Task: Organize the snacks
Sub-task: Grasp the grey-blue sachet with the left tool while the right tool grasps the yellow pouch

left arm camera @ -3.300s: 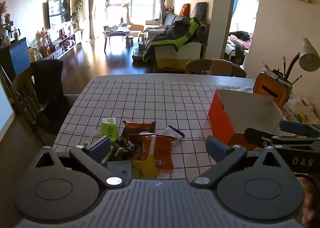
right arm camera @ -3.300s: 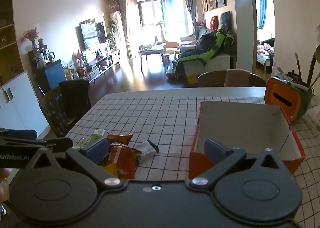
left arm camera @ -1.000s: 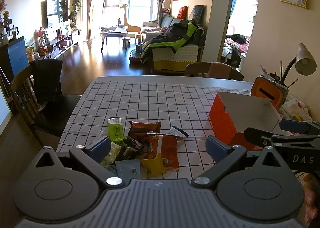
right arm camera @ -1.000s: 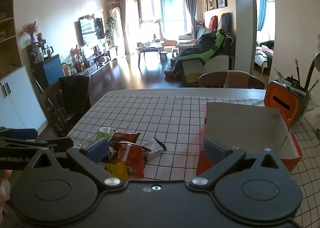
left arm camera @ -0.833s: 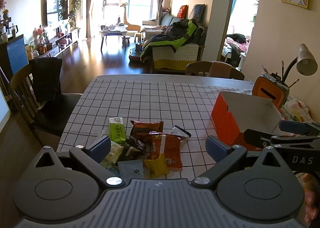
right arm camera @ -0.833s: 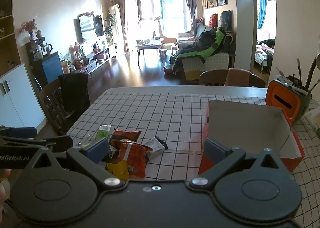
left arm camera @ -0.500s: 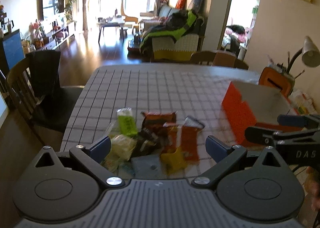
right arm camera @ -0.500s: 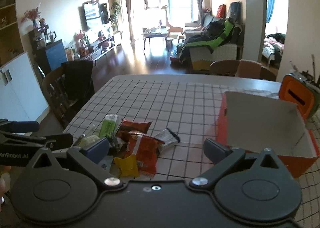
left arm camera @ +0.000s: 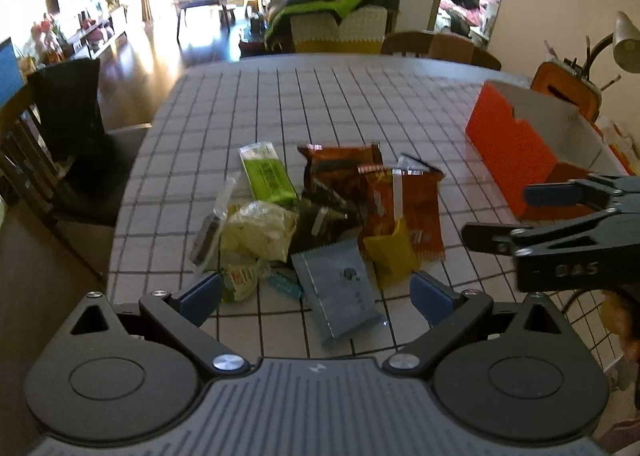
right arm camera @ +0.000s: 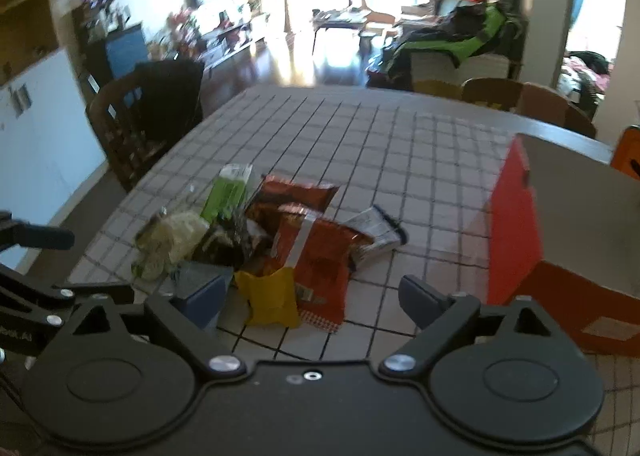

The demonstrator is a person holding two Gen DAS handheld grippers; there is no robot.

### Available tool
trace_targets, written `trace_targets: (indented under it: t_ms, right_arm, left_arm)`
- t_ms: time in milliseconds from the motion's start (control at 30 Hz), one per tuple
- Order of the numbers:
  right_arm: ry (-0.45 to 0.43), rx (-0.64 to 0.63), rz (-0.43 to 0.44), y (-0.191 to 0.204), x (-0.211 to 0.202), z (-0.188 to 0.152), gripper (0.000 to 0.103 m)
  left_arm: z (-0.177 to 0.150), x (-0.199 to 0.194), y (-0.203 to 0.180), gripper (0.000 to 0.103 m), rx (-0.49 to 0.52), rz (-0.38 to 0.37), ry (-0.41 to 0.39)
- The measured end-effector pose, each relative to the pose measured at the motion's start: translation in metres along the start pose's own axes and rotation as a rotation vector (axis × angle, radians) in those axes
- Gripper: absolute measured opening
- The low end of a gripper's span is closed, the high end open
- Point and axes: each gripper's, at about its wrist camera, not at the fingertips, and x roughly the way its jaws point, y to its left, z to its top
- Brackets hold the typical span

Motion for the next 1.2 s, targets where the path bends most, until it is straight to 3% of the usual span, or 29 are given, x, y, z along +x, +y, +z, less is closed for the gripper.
trace_targets:
  t_ms: [367,567,833,1067,1200]
  right_arm:
    - [0.122,-0.123,0.065,0.018,0.062,-0.003,0.077]
    - [0.171,-0.153,0.075,0.024,0.084,-0.003,0.072]
    - [0.212,-0.164,0.088,0.033,0.103,0.001,0.056]
    - [0.234,-0.185,0.063,0.043,0.111,0.003,0.047]
    - [0.237,-0.18,0.058,0.043,0.11,0.003,0.044]
  left_arm:
    - [-0.016,0.044,-0.009,0.086,0.031,0.0,0.088]
    - [-0.021,0.062,-0.017,0.085,0.039,0.024,0.107]
    - [-0.015,0.079,-0.021,0.079,-0.003,0.037,0.138]
    - [-0.013,0.093,-0.02,0.067,-0.035,0.045,0.198]
    - [-0.013,0.096,-0.019,0.052,-0.046,0.048,0.211]
